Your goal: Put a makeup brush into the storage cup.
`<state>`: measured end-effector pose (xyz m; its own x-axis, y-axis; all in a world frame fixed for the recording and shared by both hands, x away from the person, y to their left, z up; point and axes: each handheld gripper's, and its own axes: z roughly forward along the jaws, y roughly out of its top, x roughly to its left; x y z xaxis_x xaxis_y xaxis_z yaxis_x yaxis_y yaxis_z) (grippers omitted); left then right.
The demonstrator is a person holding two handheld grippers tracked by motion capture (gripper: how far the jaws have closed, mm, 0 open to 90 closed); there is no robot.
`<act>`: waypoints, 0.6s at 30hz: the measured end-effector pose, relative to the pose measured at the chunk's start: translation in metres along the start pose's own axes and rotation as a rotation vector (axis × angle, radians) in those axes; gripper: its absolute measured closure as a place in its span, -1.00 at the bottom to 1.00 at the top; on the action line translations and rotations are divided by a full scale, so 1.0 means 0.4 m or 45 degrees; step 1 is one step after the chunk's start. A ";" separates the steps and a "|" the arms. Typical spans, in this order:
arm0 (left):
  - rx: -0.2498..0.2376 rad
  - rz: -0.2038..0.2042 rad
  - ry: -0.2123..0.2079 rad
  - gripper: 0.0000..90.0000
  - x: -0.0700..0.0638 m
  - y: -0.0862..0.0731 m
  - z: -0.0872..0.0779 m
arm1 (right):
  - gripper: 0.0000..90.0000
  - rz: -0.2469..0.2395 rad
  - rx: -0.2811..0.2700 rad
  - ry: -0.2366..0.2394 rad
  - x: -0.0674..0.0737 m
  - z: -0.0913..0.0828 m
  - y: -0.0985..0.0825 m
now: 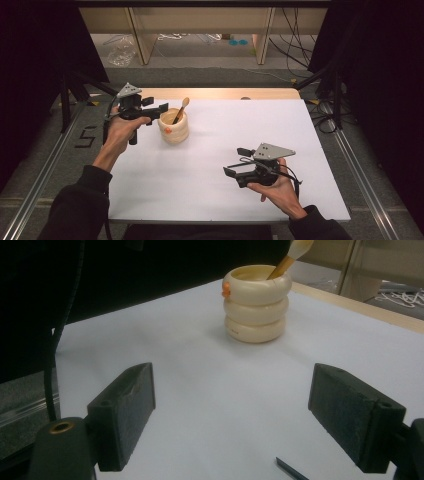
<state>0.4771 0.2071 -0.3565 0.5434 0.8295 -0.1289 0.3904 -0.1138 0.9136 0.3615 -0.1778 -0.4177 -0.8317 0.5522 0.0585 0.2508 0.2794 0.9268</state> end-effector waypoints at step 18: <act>0.019 0.037 -0.102 -0.42 -0.096 -0.068 -0.100 | -0.56 0.009 0.017 -0.005 -0.005 -0.005 0.002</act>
<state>0.4158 0.2003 -0.3610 0.6122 0.7793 -0.1335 0.3846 -0.1460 0.9115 0.3623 -0.1800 -0.4162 -0.8278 0.5574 0.0639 0.2636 0.2858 0.9213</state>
